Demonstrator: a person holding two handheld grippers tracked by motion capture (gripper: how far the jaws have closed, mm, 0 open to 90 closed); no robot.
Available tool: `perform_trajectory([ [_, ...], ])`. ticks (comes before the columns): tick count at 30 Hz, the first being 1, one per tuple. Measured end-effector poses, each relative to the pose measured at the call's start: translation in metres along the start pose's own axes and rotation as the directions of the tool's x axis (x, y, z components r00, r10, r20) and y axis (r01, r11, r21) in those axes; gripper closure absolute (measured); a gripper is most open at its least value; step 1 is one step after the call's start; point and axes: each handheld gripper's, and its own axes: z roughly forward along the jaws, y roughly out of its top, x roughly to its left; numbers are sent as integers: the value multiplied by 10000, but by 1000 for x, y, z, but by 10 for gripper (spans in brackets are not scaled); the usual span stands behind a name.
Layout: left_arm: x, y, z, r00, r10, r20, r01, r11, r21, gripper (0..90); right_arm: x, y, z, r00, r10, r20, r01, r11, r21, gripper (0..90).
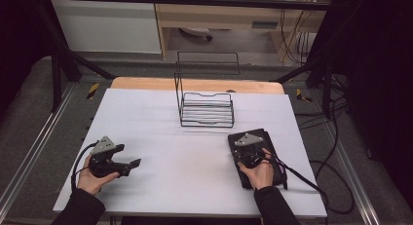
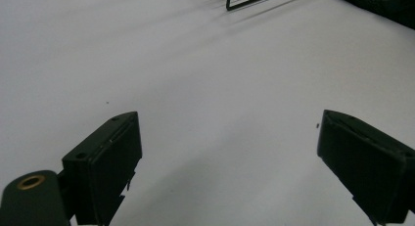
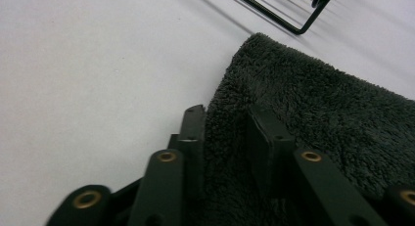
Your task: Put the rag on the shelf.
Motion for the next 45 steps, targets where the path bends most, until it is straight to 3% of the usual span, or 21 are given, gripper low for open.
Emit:
perform_trajectory([
  [6, 1, 0, 0, 10000, -3, 15, 3, 10000, 27, 93, -2, 1, -2, 9997, 240, -51, -240, 9997, 12, 842],
  [15, 1, 0, 0, 10000, 9, 16, -9, 10000, 42, 94, -1, 7, -16, 9954, 608, -741, -639, 9971, -404, 859],
  [24, 0, 0, 1, 10000, -5, 9, 5, 10000, 61, 94, 21, 20, -18, 9879, 292, -1524, -381, 9977, -557, 859],
  [34, 1, 0, 0, 10000, -6, 1, 6, 10000, 44, 93, 55, 41, 0, 9755, 125, -2198, -251, 9982, -545, 856],
  [38, 0, 0, 0, 10000, -40, 7, 39, 10000, 15, 93, 58, 40, 7, 9735, 197, -2280, -302, 9986, -425, 797],
  [39, 0, 0, -1, 10000, -24, 12, 24, 10000, 21, 93, 56, 39, 5, 9691, 261, -2453, -400, 9978, -521, 762],
  [41, 0, 0, -1, 10000, -31, 1, 31, 10000, -8, 93, 53, 36, -4, 9567, 468, -2874, -722, 9943, -784, 661],
  [45, -1, 1, -1, 10000, -23, 3, 23, 10000, -6, 93, 52, 21, -27, 9547, 263, -2965, -474, 9968, -643, 594],
])
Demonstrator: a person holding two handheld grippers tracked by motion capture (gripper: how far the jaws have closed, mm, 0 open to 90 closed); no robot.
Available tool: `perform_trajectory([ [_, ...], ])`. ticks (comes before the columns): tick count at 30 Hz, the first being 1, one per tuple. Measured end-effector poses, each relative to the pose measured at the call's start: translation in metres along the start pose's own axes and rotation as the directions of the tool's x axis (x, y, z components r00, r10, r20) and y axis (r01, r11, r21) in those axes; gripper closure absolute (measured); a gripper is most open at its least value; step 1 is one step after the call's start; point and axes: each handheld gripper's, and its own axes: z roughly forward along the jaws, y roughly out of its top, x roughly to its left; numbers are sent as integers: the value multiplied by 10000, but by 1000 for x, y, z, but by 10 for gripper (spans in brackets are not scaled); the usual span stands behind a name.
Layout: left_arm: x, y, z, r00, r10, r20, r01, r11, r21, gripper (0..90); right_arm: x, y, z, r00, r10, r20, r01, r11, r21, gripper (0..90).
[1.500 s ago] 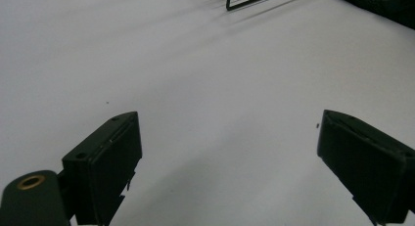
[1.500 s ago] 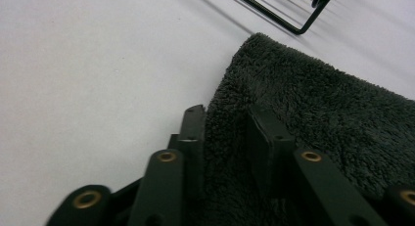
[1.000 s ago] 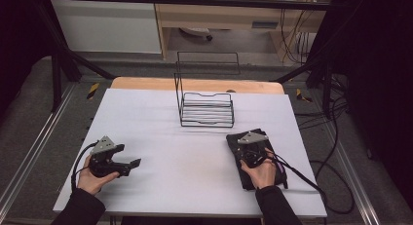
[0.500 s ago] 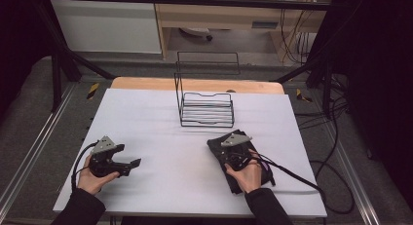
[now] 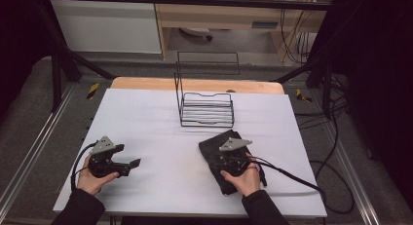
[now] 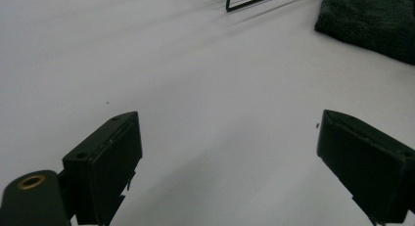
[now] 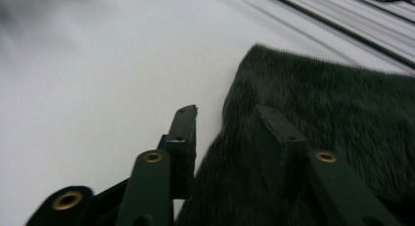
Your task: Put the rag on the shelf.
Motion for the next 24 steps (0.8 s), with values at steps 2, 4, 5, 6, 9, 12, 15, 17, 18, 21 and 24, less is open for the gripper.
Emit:
perform_trajectory([
  [2, -1, 0, 1, 10000, 0, 14, 0, 10000, 15, 93, 4, -12, -9, 9999, 42, -107, -41, 10000, 32, 579],
  [4, -2, 0, 1, 10000, -4, 21, 4, 10000, 13, 93, 8, -24, -15, 9999, 44, -157, -42, 9999, 140, 556],
  [5, -2, 1, 1, 10000, 4, 33, -4, 10000, 23, 93, 10, -29, -17, 9999, 44, -134, -41, 9998, 207, 547],
  [6, -3, 1, 1, 10000, 16, 37, -16, 10000, 25, 93, 12, -34, -18, 10000, -20, -27, 21, 9995, 311, 534],
  [9, -3, 1, 1, 10000, 65, 43, -65, 10000, 61, 93, 18, -45, -14, 9997, -242, -3, 241, 9981, 564, 552],
  [12, -3, 0, 1, 10000, 54, 52, -54, 10000, 62, 93, 18, -45, -12, 9981, -513, 329, 490, 9966, 659, 697],
  [15, -3, 0, 1, 10000, 25, 64, -25, 10000, 27, 94, 19, -44, -14, 9983, -450, 358, 424, 9965, 714, 833],
  [17, -3, 0, 1, 10000, 63, 69, -64, 10000, 61, 94, 21, -42, -15, 9976, -546, 420, 511, 9954, 806, 853],
  [18, -3, 0, 1, 10000, 63, 69, -63, 10000, 59, 94, 21, -41, -15, 9972, -623, 414, 587, 9948, 829, 857],
  [21, -3, 0, 2, 10000, 0, 56, 0, 10000, 31, 94, 23, -35, -18, 9982, -543, 271, 525, 9966, 632, 860],
  [24, -3, 1, 2, 10000, 50, 46, -51, 10000, 73, 94, 30, -28, -17, 9992, -395, 28, 394, 9984, 406, 860],
])
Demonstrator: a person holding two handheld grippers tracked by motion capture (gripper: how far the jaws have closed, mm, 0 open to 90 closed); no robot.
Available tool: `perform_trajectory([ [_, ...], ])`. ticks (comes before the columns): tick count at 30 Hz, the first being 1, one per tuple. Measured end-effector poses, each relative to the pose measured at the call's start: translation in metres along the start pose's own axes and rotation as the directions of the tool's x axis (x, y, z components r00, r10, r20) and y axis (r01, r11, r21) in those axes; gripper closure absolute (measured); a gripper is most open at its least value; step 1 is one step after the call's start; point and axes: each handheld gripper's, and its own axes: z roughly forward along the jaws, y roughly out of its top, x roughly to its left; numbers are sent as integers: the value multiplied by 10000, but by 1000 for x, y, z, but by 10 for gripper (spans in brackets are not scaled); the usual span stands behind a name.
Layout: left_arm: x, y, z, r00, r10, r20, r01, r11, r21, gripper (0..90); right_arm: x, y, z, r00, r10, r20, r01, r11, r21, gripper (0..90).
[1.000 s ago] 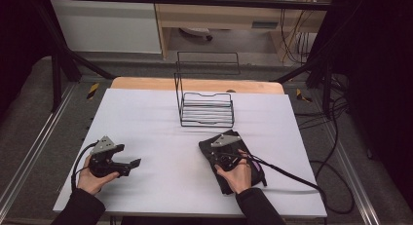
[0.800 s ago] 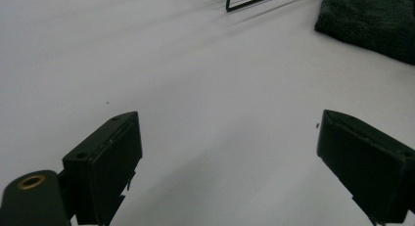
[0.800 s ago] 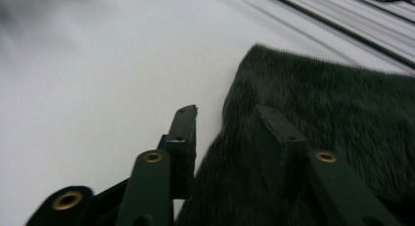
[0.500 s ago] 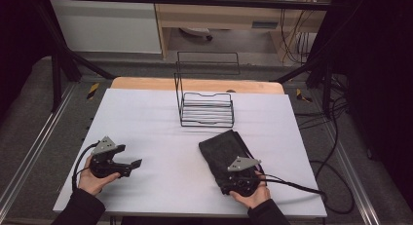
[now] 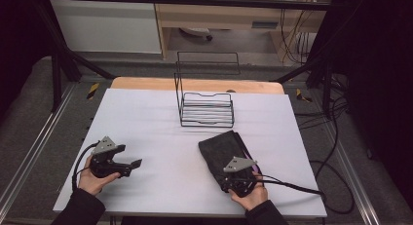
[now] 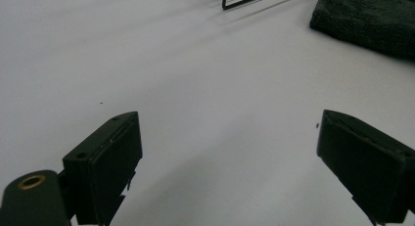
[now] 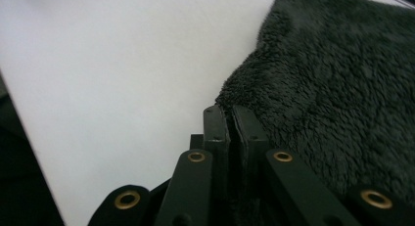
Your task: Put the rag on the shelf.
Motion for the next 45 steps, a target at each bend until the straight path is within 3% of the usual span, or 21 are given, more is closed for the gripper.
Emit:
perform_trajectory([
  [5, 0, 0, 0, 10000, -26, 0, 26, 10000, 12, 94, 14, 14, 11, 9982, 336, -495, -351, 9990, -293, 858],
  [12, 0, 0, 0, 10000, -59, 9, 59, 10000, -11, 94, 36, 32, 33, 9962, 603, -633, -622, 9977, -282, 857],
  [19, 0, 0, 0, 10000, -51, 12, 51, 10000, -1, 93, 52, 39, 47, 9942, 399, -997, -419, 9990, -180, 852],
  [21, 0, 0, -1, 10000, -63, 23, 63, 10000, -6, 93, 50, 37, 51, 9931, 408, -1103, -414, 9991, -39, 829],
  [25, 1, 0, -1, 9999, -100, 26, 100, 9999, 11, 90, 47, 39, 49, 9903, 355, -1345, -397, 9988, -288, 674],
  [28, 0, 0, -1, 9999, -139, 29, 139, 9999, 21, 84, 36, 41, 40, 9911, 435, -1256, -527, 9960, -716, 573],
  [34, -2, 2, 1, 10000, -82, 18, 82, 9999, 141, 70, 0, 38, 19, 9950, 674, -735, -782, 9848, -1552, 338],
  [40, -7, 4, 6, 10000, 75, 53, -76, 9994, 343, 47, -33, 30, 8, 9916, 1179, -531, -1253, 9775, -1698, 174],
  [45, -16, 11, 10, 9998, 220, 30, -221, 9988, 439, 44, -58, 20, 1, 9911, 1320, -146, -1326, 9761, -1723, 87],
])
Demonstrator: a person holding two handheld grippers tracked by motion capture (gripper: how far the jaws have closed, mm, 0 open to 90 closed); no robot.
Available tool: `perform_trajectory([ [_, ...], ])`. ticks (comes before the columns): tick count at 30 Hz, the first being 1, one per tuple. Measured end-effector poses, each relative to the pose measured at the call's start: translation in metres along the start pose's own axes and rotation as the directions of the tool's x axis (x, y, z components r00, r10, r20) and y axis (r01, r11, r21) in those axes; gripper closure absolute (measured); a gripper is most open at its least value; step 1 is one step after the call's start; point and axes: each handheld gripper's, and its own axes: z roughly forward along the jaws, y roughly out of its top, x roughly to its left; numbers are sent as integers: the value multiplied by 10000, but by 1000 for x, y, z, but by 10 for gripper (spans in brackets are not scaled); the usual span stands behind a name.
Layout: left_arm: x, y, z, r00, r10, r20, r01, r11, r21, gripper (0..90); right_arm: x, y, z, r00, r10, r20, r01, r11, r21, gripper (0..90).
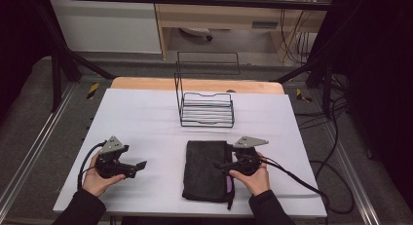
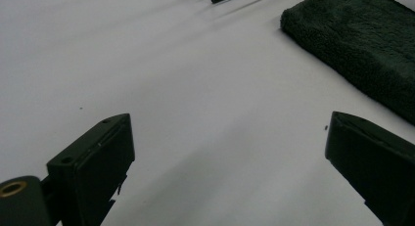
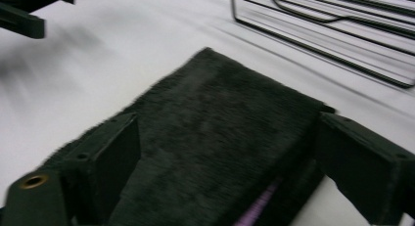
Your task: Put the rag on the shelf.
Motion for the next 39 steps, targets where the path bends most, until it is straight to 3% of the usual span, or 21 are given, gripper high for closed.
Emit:
perform_trajectory([
  [7, -15, 19, 9, 9995, 323, 5, -323, 9994, 79, 54, -28, -11, -14, 9985, 398, 371, -390, 9990, -237, 70],
  [12, -24, 37, 20, 9999, 151, -38, -151, 9999, 54, 75, -38, -19, -21, 9962, 666, 562, -648, 9974, -321, 67],
  [27, -47, 80, 65, 10000, -21, -16, 21, 9998, 184, 119, -40, -29, -26, 9955, 580, 747, -565, 9982, -218, 58],
  [34, -55, 89, 93, 9990, -450, 44, 448, 9984, 354, 208, -41, -30, -24, 9950, 581, 809, -572, 9983, -133, 58],
  [39, -59, 91, 113, 9985, -556, -6, 555, 9952, 801, 299, -41, -30, -23, 9951, 566, 807, -559, 9984, -101, 58],
])
